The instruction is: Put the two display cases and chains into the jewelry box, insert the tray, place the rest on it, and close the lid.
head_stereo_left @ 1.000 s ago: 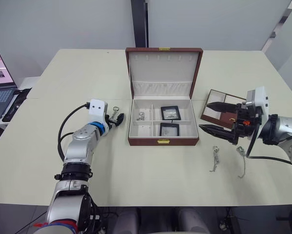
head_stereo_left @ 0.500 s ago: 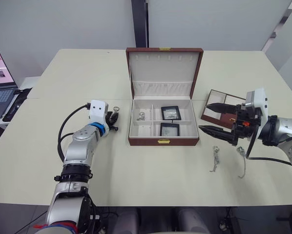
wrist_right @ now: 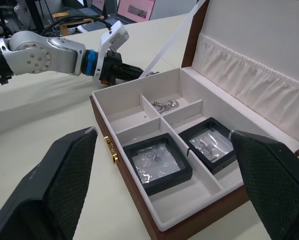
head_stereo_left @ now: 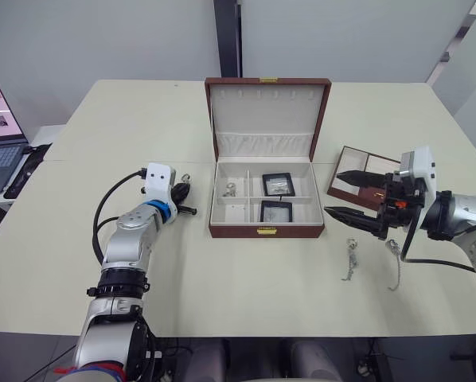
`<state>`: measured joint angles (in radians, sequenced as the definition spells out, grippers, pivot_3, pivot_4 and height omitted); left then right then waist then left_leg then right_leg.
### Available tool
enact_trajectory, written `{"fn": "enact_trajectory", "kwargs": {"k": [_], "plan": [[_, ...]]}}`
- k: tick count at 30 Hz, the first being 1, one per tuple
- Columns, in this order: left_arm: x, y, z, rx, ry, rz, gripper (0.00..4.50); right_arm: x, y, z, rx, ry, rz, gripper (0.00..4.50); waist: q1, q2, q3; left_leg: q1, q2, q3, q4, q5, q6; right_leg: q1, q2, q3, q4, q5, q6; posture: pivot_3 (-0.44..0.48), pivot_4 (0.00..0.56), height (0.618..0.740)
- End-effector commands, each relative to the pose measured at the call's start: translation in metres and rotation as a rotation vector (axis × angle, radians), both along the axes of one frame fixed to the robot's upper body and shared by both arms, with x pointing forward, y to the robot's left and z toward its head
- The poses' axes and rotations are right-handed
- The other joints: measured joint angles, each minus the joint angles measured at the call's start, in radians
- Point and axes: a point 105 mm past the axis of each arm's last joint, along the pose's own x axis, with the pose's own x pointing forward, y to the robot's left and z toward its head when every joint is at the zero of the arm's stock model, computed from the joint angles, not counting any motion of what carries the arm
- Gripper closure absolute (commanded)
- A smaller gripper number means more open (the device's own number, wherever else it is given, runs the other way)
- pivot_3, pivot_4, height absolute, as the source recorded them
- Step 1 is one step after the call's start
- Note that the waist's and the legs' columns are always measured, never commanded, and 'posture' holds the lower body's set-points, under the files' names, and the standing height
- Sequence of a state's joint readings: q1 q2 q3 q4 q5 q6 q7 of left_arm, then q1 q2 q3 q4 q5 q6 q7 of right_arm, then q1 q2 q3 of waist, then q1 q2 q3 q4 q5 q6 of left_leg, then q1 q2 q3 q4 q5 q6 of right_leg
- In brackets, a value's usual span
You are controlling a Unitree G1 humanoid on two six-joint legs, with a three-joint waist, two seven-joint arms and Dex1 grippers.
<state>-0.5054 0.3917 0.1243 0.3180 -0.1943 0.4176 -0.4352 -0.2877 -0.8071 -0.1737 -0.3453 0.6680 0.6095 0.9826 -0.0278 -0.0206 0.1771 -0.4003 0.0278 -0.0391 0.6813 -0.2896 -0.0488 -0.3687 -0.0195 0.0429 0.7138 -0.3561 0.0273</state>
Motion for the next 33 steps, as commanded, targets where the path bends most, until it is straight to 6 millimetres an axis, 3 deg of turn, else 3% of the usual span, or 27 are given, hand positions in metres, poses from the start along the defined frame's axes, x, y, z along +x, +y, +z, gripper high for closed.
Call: {"fn": "enact_trajectory", "kwargs": {"k": [1, 9, 17, 24, 33], "plan": [[-0.009, -0.005, 0.044, -0.004, -0.109, -0.116, 4.46, -0.005, -0.007, 0.009, -0.004, -0.041, -0.01, 0.0, 0.0, 0.0, 0.0, 0.0, 0.0, 0.0, 0.0, 0.0, 0.0, 0.0, 0.0, 0.0, 0.0, 0.0, 0.0, 0.0, 0.15, 0.74], [-0.05, -0.022, 0.095, 0.121, -0.102, -0.492, 4.46, -0.012, -0.016, 0.012, -0.02, -0.054, -0.053, 0.0, -0.002, 0.0, 0.0, 0.0, 0.0, 0.0, 0.0, 0.0, 0.0, 0.001, 0.001, 0.0, 0.0, 0.0, 0.0, 0.0, 0.15, 0.74], [-0.065, -0.044, 0.127, 0.165, -0.091, -0.753, 4.46, -0.018, -0.016, 0.009, -0.007, -0.06, -0.085, 0.0, 0.0, -0.001, 0.001, -0.001, -0.001, 0.0, 0.0, 0.0, 0.0, 0.001, 0.002, 0.0, -0.001, 0.0, 0.0, 0.0, 0.15, 0.74], [-0.069, -0.069, 0.127, 0.215, -0.052, -0.937, 4.46, -0.031, -0.018, 0.007, -0.013, -0.053, -0.111, 0.0, 0.001, -0.001, 0.001, 0.0, 0.0, 0.0, 0.0, 0.0, 0.0, 0.001, 0.005, 0.0, -0.001, 0.0, 0.0, 0.0, 0.15, 0.74], [-0.064, -0.078, 0.101, 0.29, 0.011, -1.013, 4.46, -0.039, -0.021, 0.009, -0.015, -0.061, -0.155, 0.0, -0.004, -0.001, 0.001, 0.0, 0.0, 0.0, 0.0, 0.0, 0.0, 0.001, 0.007, 0.001, -0.001, 0.0, 0.0, 0.0, 0.15, 0.74]]}}
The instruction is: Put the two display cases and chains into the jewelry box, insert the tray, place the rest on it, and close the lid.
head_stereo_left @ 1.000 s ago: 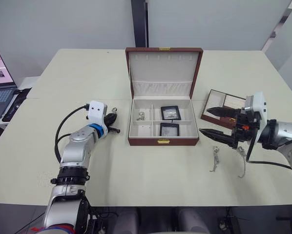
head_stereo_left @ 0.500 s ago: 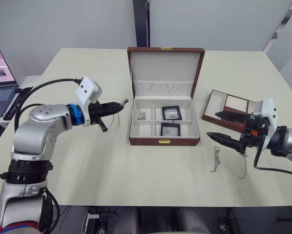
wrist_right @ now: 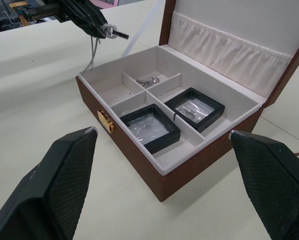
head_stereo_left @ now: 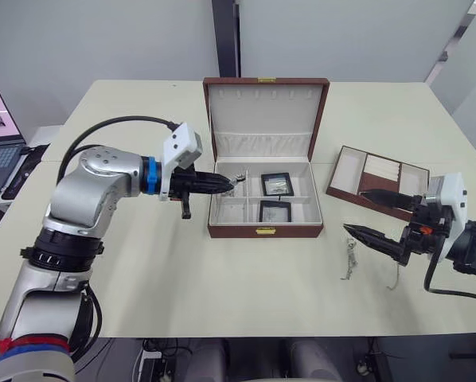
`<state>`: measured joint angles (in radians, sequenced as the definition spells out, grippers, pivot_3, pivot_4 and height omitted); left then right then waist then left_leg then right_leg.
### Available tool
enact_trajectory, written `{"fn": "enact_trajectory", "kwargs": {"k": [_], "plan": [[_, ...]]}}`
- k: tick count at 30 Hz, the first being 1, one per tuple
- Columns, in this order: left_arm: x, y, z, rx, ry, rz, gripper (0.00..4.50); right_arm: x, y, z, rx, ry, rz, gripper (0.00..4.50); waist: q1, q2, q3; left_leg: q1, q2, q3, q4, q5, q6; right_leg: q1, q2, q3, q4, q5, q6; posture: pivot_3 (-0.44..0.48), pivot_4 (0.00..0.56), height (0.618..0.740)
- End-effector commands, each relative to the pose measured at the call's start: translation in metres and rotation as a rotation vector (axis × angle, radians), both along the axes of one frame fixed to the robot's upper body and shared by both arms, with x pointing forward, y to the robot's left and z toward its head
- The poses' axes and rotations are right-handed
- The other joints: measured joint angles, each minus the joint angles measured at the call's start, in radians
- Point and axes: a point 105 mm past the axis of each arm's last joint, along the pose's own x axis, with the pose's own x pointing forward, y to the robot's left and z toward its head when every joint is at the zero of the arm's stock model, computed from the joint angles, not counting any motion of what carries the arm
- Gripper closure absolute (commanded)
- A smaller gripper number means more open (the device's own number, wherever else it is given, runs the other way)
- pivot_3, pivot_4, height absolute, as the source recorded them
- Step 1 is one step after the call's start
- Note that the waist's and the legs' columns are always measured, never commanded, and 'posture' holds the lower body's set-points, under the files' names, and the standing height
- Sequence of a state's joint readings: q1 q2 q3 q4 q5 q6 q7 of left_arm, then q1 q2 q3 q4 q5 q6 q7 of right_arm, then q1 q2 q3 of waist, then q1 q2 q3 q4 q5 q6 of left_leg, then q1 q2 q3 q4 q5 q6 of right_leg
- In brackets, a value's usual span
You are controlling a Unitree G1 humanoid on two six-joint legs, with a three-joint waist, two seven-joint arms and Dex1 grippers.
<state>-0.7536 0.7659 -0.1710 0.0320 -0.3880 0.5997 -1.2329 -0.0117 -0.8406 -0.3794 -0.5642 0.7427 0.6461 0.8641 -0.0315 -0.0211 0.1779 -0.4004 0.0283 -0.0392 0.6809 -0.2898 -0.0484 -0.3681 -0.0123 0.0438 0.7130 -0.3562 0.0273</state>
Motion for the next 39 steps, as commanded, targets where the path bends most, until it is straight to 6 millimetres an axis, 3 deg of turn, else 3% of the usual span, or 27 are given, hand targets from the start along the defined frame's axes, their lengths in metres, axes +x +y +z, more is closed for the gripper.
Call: {"fn": "enact_trajectory", "kwargs": {"k": [1, 9, 23, 29, 36, 38, 39], "plan": [[0.0, -0.001, -0.001, 0.032, -0.036, -0.022, 4.46, -0.006, 0.001, 0.012, 0.002, -0.054, -0.006, 0.0, 0.001, 0.0, 0.0, 0.0, 0.0, 0.0, 0.0, 0.0, 0.0, 0.0, 0.0, 0.0, 0.0, 0.0, 0.0, 0.0, 0.15, 0.74], [0.001, 0.002, -0.021, 0.061, -0.017, -0.015, 4.46, -0.008, -0.001, 0.012, 0.002, -0.051, -0.021, 0.0, 0.002, 0.0, 0.0, 0.0, 0.0, 0.0, 0.0, 0.0, 0.0, 0.0, 0.0, 0.0, 0.0, 0.0, 0.0, 0.0, 0.15, 0.74], [0.001, 0.004, -0.028, 0.062, 0.001, -0.004, 4.46, -0.007, -0.002, 0.012, -0.002, -0.047, -0.02, 0.0, 0.002, 0.0, 0.0, 0.0, 0.0, 0.0, 0.0, 0.0, 0.0, 0.0, 0.0, 0.0, 0.0, 0.0, 0.0, 0.0, 0.15, 0.74], [0.002, 0.002, -0.026, 0.046, -0.003, -0.003, 2.81, -0.007, -0.002, 0.012, -0.002, -0.046, -0.02, 0.0, 0.002, 0.0, 0.0, 0.0, 0.0, 0.0, 0.0, 0.0, 0.0, 0.0, 0.0, 0.0, 0.0, 0.0, 0.0, 0.0, 0.15, 0.74], [0.003, 0.003, -0.025, 0.04, -0.003, 0.001, 0.56, -0.007, -0.003, 0.012, -0.005, -0.043, -0.022, 0.0, 0.002, 0.0, 0.0, 0.0, 0.0, 0.0, 0.0, 0.0, 0.0, 0.0, 0.0, 0.0, 0.0, 0.0, 0.0, 0.0, 0.15, 0.74], [0.003, 0.003, -0.025, 0.037, -0.003, 0.003, 0.03, -0.007, -0.004, 0.012, -0.006, -0.042, -0.022, 0.0, 0.002, 0.0, 0.0, 0.0, 0.0, 0.0, 0.0, 0.0, 0.0, 0.0, 0.0, 0.0, 0.0, 0.0, 0.0, 0.0, 0.15, 0.74], [0.003, 0.004, -0.025, 0.034, -0.003, 0.005, 0.03, -0.007, -0.005, 0.012, -0.006, -0.04, -0.024, 0.0, 0.002, 0.0, 0.0, 0.0, 0.0, 0.0, 0.0, 0.0, 0.0, 0.0, 0.0, 0.0, 0.0, 0.0, 0.0, 0.0, 0.15, 0.74]]}}
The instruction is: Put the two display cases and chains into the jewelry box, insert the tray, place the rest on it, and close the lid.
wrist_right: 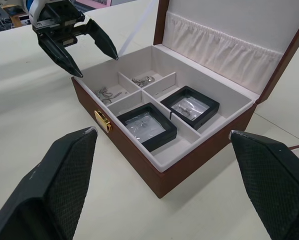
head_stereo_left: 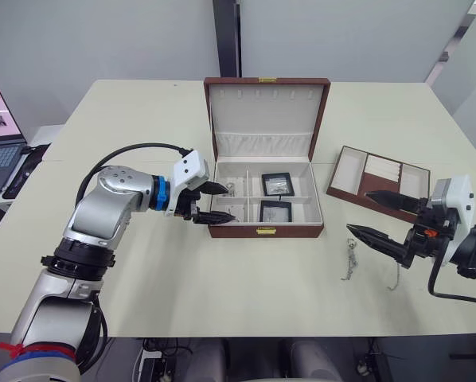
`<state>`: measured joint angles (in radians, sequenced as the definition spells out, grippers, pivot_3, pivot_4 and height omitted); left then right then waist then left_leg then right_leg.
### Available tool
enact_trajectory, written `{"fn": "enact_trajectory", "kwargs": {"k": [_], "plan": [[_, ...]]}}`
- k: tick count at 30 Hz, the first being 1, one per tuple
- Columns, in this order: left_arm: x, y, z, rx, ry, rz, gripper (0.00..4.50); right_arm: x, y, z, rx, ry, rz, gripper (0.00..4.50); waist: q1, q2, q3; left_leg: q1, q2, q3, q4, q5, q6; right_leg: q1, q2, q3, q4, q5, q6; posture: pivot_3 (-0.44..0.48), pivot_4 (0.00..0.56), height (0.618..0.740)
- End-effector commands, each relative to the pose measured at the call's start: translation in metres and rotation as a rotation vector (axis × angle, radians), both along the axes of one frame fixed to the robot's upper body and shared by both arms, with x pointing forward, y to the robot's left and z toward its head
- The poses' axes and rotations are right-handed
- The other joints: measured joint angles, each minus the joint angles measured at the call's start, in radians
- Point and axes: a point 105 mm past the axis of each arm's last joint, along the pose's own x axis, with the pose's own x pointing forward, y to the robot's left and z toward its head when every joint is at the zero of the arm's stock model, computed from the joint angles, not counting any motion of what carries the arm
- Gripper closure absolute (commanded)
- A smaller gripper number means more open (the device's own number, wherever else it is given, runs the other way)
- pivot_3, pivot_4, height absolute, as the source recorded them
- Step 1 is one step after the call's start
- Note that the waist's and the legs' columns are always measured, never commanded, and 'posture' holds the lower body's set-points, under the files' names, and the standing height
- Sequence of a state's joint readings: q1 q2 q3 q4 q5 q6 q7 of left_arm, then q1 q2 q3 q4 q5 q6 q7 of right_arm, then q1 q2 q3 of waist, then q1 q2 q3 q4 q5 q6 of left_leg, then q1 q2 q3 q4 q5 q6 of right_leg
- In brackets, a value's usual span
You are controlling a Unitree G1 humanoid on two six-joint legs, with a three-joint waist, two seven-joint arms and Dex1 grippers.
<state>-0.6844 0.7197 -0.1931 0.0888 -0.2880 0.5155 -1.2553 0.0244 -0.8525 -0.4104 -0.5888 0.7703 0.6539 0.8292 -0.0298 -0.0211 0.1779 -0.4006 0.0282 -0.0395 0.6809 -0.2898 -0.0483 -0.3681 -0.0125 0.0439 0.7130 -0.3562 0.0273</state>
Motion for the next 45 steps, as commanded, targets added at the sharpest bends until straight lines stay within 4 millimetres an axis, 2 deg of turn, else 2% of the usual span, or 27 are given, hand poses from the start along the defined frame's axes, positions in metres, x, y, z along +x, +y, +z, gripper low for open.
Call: {"fn": "enact_trajectory", "kwargs": {"k": [1, 5, 9, 12, 15, 19, 21, 24, 29, 32, 36, 45], "plan": [[0.001, 0.001, 0.011, -0.021, -0.038, 0.001, 0.03, -0.003, -0.002, 0.011, -0.007, -0.04, 0.008, 0.0, 0.0, 0.0, 0.0, 0.0, 0.0, 0.0, 0.0, 0.0, 0.0, 0.0, 0.0, 0.0, 0.0, 0.0, 0.0, 0.0, 0.15, 0.74], [0.002, 0.006, 0.016, -0.06, -0.036, 0.027, 0.03, -0.002, -0.008, 0.008, -0.012, -0.026, -0.003, 0.0, 0.0, 0.0, 0.0, 0.0, 0.0, 0.0, 0.0, 0.0, 0.0, 0.0, 0.0, 0.0, 0.0, 0.0, 0.0, 0.0, 0.15, 0.74], [-0.003, 0.021, 0.028, -0.135, -0.015, 0.074, 0.03, -0.001, -0.022, 0.004, -0.014, -0.004, -0.039, 0.0, 0.0, 0.0, 0.0, 0.0, 0.0, 0.0, 0.0, 0.0, 0.0, 0.0, 0.0, 0.0, 0.0, 0.0, 0.0, 0.0, 0.15, 0.74], [-0.01, 0.051, 0.03, -0.176, 0.018, 0.183, 0.03, 0.002, -0.048, -0.008, 0.003, 0.047, -0.112, 0.0, -0.004, 0.0, 0.0, 0.0, 0.0, 0.0, 0.0, 0.0, 0.0, 0.0, 0.0, 0.0, 0.0, 0.0, 0.0, 0.0, 0.15, 0.74], [-0.018, 0.077, 0.026, -0.176, 0.025, 0.287, 0.03, 0.004, -0.072, -0.024, -0.006, 0.092, -0.175, 0.0, -0.002, 0.0, 0.0, 0.001, 0.001, 0.0, 0.0, 0.0, 0.0, 0.0, 0.0, 0.0, 0.0, 0.0, 0.0, 0.0, 0.15, 0.74], [-0.029, 0.122, 0.02, -0.157, 0.013, 0.495, 0.03, 0.009, -0.105, -0.044, -0.04, 0.132, -0.277, 0.0, -0.001, 0.0, 0.0, 0.001, 0.0, 0.0, 0.0, 0.0, 0.0, 0.0, -0.005, 0.0, 0.0, 0.0, 0.0, 0.0, 0.15, 0.74], [-0.037, 0.143, 0.012, -0.117, 0.004, 0.591, 0.03, 0.011, -0.115, -0.051, -0.049, 0.141, -0.308, 0.0, -0.002, 0.0, 0.0, 0.001, 0.0, 0.001, -0.001, 0.0, 0.0, 0.0, -0.005, 0.0, 0.0, 0.0, 0.0, 0.0, 0.15, 0.74], [-0.043, 0.156, 0.005, -0.082, -0.003, 0.645, 0.03, 0.012, -0.122, -0.055, -0.054, 0.144, -0.32, 0.0, -0.002, 0.001, 0.0, 0.002, 0.001, 0.0, -0.001, 0.0, 0.0, 0.0, -0.005, 0.0, 0.0, 0.0, 0.0, 0.0, 0.15, 0.74], [-0.071, 0.193, -0.014, -0.112, 0.027, 0.847, 0.03, 0.016, -0.139, -0.063, -0.051, 0.158, -0.375, 0.0, -0.005, 0.001, 0.0, 0.002, 0.001, 0.001, -0.001, 0.0, 0.0, 0.0, -0.006, 0.001, 0.0, 0.0, 0.0, 0.0, 0.15, 0.74], [-0.084, 0.205, -0.022, -0.131, 0.03, 0.928, 0.03, 0.017, -0.147, -0.068, -0.066, 0.164, -0.4, 0.0, -0.003, 0.001, 0.0, 0.002, 0.001, 0.001, -0.002, 0.0, 0.0, 0.0, -0.006, 0.001, 0.0, 0.0, 0.0, 0.0, 0.15, 0.74], [-0.095, 0.206, -0.032, -0.128, 0.034, 0.965, 0.03, 0.018, -0.155, -0.073, -0.057, 0.167, -0.431, 0.0, -0.001, 0.001, 0.0, 0.002, 0.0, 0.001, -0.002, 0.0, 0.0, 0.001, -0.007, 0.001, 0.0, 0.0, 0.0, 0.0, 0.15, 0.74], [-0.103, 0.213, -0.036, -0.125, 0.02, 1.011, 0.03, 0.023, -0.161, -0.078, -0.061, 0.177, -0.436, 0.0, -0.002, 0.001, 0.0, 0.002, 0.0, 0.002, -0.002, 0.0, 0.0, 0.001, -0.007, 0.001, 0.0, 0.0, 0.0, 0.0, 0.15, 0.74]]}}
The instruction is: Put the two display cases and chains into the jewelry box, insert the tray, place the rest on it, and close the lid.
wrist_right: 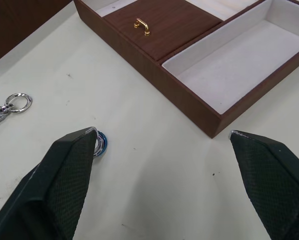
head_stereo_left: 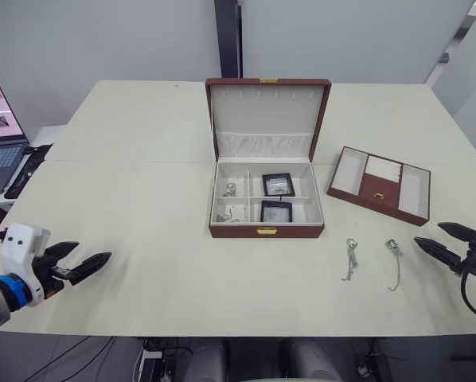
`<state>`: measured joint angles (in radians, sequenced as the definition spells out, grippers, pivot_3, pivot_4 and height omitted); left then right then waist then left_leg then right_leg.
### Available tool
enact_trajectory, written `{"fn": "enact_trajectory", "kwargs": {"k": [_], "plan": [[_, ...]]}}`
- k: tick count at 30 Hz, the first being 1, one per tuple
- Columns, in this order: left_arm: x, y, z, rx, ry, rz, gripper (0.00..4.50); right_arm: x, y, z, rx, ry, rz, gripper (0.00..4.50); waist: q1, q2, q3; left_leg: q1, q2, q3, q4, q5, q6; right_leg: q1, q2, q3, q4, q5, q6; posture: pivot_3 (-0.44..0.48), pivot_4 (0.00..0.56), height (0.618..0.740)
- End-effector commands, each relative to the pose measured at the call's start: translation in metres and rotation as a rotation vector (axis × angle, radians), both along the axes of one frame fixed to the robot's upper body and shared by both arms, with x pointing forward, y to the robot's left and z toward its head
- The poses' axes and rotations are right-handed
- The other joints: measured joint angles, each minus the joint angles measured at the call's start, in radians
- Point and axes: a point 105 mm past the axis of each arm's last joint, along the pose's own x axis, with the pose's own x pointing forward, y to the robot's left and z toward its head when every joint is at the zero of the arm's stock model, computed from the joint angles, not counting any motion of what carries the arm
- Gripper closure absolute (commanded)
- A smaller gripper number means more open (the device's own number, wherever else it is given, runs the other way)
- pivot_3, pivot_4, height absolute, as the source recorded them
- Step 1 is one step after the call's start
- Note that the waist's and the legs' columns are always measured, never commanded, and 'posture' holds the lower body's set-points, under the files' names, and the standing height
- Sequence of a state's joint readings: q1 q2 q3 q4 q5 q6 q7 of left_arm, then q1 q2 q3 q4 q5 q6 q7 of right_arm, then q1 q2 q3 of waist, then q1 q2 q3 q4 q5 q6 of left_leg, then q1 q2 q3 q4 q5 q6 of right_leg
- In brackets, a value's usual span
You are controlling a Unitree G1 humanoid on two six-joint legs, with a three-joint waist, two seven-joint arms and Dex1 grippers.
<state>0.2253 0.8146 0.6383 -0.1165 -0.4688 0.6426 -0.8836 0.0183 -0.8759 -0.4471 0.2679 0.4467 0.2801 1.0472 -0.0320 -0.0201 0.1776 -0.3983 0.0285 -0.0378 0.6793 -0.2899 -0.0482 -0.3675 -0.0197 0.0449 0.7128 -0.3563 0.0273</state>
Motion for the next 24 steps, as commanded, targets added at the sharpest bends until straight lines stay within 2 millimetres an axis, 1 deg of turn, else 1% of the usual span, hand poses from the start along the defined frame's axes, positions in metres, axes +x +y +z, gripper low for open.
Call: {"fn": "enact_trajectory", "kwargs": {"k": [1, 13, 16, 19, 21, 23, 24], "plan": [[0.001, 0.0, 0.015, 0.027, -0.058, -0.008, 0.03, 0.003, -0.003, 0.011, -0.029, -0.031, 0.011, 0.0, 0.0, 0.0, 0.0, 0.0, 0.0, 0.0, 0.0, 0.0, 0.0, 0.0, 0.0, 0.0, 0.0, 0.0, 0.0, 0.0, 0.15, 0.74], [0.009, -0.008, 0.019, 0.026, -0.072, -0.037, 0.03, 0.003, -0.005, 0.017, -0.05, -0.035, 0.027, 0.0, 0.0, 0.0, 0.0, 0.0, 0.0, 0.0, 0.0, 0.0, 0.0, 0.0, 0.0, 0.0, 0.0, 0.0, 0.0, 0.0, 0.15, 0.74], [0.012, -0.013, 0.023, 0.029, -0.082, -0.061, 0.03, 0.005, -0.001, 0.025, -0.059, -0.044, 0.06, 0.0, 0.0, 0.0, 0.0, 0.0, 0.0, 0.0, 0.0, 0.0, 0.0, 0.0, 0.0, 0.0, 0.0, 0.0, 0.0, 0.0, 0.15, 0.74], [0.017, -0.032, 0.032, 0.003, -0.106, -0.137, 0.03, 0.008, 0.008, 0.036, -0.07, -0.048, 0.126, 0.0, 0.0, 0.0, 0.0, 0.0, 0.0, 0.0, 0.0, 0.0, 0.0, 0.0, 0.0, 0.0, 0.0, 0.0, 0.0, 0.0, 0.15, 0.74], [0.022, -0.052, 0.04, 0.0, -0.123, -0.232, 0.03, 0.012, 0.018, 0.047, -0.066, -0.046, 0.193, 0.0, 0.0, 0.0, 0.0, 0.0, 0.0, 0.0, 0.0, 0.0, 0.0, 0.0, 0.0, 0.0, 0.0, 0.0, 0.0, 0.0, 0.15, 0.74], [0.027, -0.066, 0.045, 0.005, -0.133, -0.297, 0.03, 0.015, 0.023, 0.056, -0.064, -0.042, 0.233, 0.0, 0.0, 0.0, 0.0, 0.0, 0.0, 0.0, 0.0, 0.0, 0.0, 0.0, 0.0, 0.0, 0.0, 0.0, 0.0, 0.0, 0.15, 0.74], [0.03, -0.076, 0.049, 0.004, -0.143, -0.345, 0.03, 0.017, 0.027, 0.06, -0.076, -0.033, 0.263, 0.0, 0.0, 0.0, 0.0, 0.0, 0.0, 0.0, 0.0, 0.0, 0.0, 0.0, 0.0, 0.0, 0.0, 0.0, 0.0, 0.0, 0.15, 0.74]]}}
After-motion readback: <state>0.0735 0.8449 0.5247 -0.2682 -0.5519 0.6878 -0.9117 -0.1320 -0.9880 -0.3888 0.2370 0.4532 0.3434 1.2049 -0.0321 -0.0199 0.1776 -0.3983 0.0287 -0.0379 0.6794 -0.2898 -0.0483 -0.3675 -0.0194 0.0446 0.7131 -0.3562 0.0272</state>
